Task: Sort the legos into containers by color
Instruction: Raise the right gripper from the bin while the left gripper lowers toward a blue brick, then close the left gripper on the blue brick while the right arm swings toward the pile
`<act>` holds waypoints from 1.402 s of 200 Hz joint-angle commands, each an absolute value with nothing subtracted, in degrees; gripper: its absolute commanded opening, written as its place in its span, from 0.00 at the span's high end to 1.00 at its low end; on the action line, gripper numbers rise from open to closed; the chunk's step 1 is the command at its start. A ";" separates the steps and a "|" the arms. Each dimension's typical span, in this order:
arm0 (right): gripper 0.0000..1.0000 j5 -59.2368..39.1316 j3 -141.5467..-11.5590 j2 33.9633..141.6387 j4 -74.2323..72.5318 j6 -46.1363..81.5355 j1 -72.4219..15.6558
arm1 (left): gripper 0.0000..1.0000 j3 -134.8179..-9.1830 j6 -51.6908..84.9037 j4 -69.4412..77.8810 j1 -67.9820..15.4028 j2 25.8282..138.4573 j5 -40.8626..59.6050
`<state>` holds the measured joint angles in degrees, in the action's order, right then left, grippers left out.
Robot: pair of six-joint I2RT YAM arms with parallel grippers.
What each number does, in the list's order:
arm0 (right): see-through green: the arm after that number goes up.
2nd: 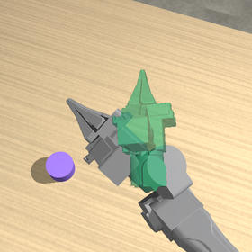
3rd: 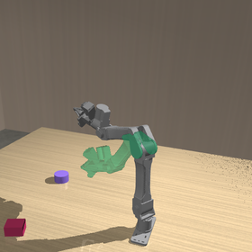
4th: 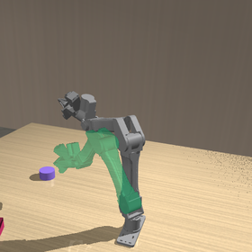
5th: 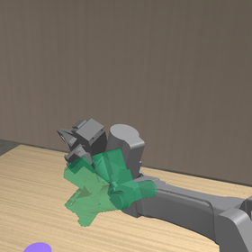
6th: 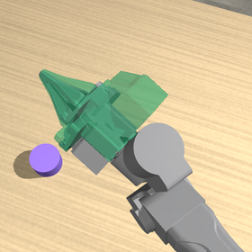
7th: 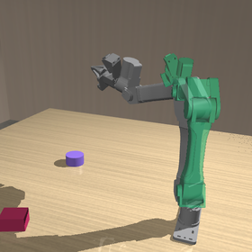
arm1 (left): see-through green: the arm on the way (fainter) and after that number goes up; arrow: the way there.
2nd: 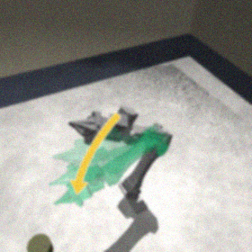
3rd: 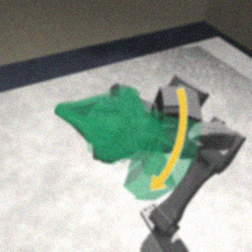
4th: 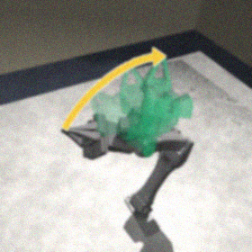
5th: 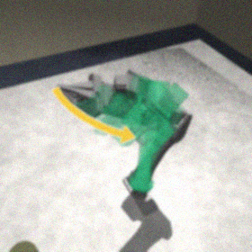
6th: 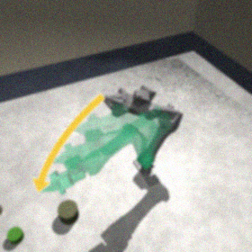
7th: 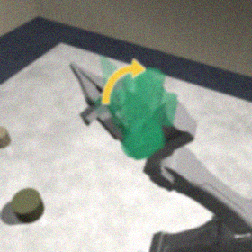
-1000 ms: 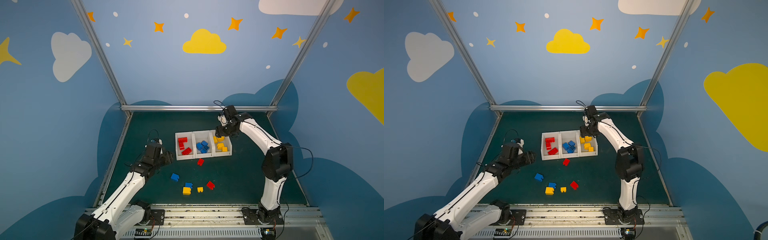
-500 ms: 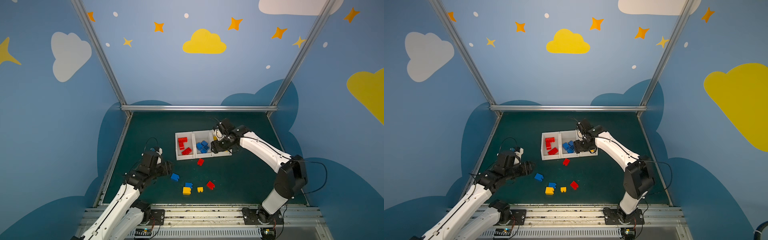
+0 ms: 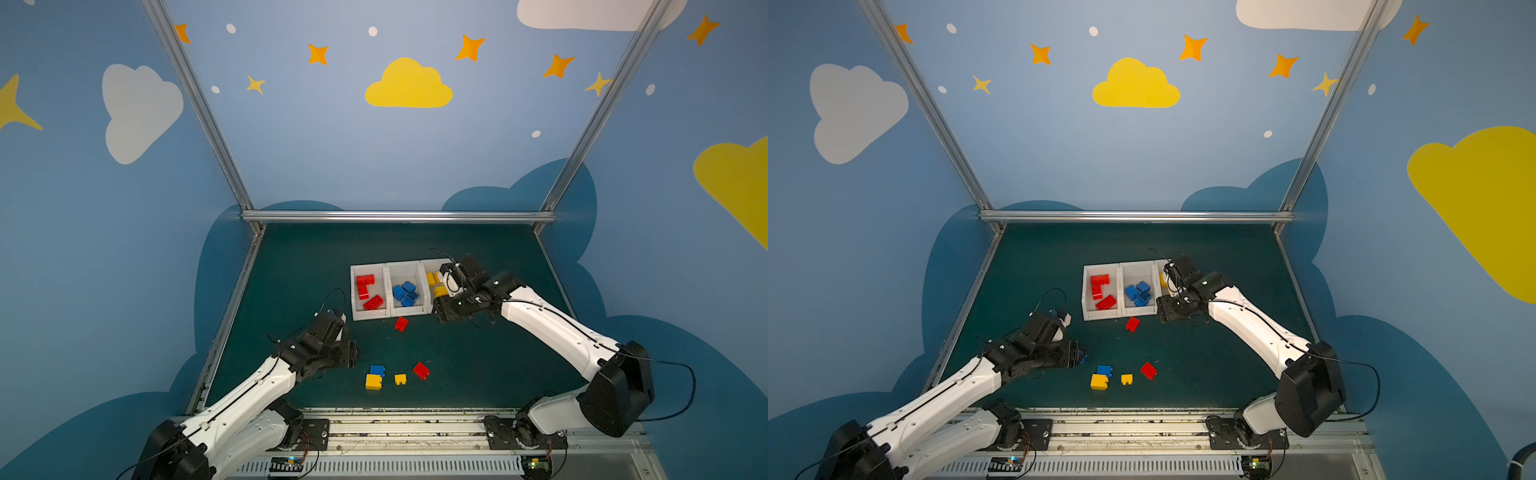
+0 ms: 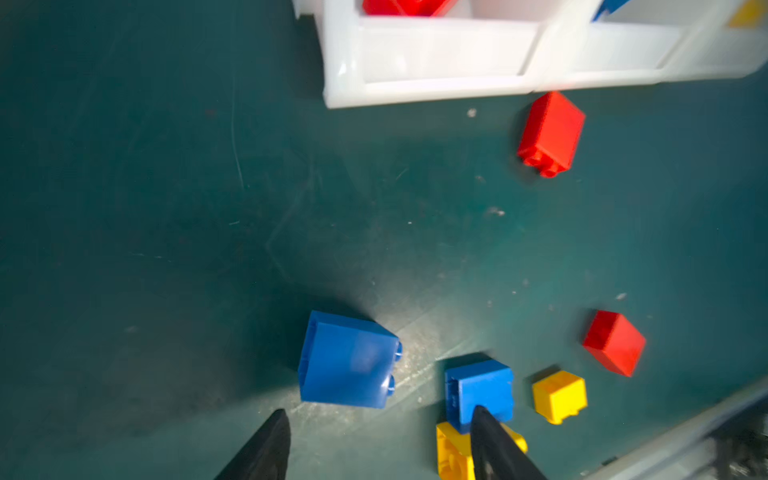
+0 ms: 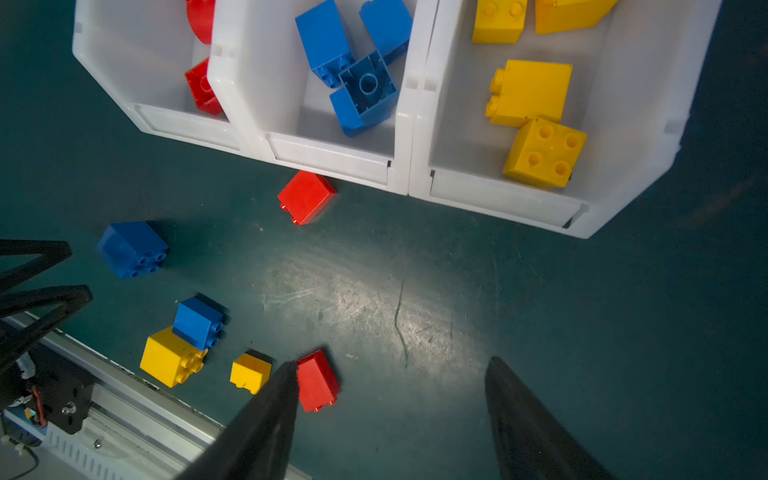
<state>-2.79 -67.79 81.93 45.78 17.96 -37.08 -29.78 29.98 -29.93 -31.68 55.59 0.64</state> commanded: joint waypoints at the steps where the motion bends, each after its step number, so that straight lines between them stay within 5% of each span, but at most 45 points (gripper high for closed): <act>1: 0.28 -2.44 -66.19 79.55 44.25 20.03 -37.53 | 0.31 -30.85 28.86 -30.15 -31.99 57.67 -2.64; 99: 0.28 -1.23 -67.92 81.11 47.54 21.84 -38.72 | 0.31 -32.30 25.15 -23.88 -32.86 67.80 -0.73; 223: 0.29 -1.15 -67.48 83.02 46.57 23.16 -38.94 | 0.59 -34.21 23.13 -24.32 -34.10 72.15 -2.01; 280: 0.29 -0.17 -65.66 80.26 46.93 22.99 -39.00 | 0.62 -34.65 23.53 -23.83 -35.02 72.21 -1.41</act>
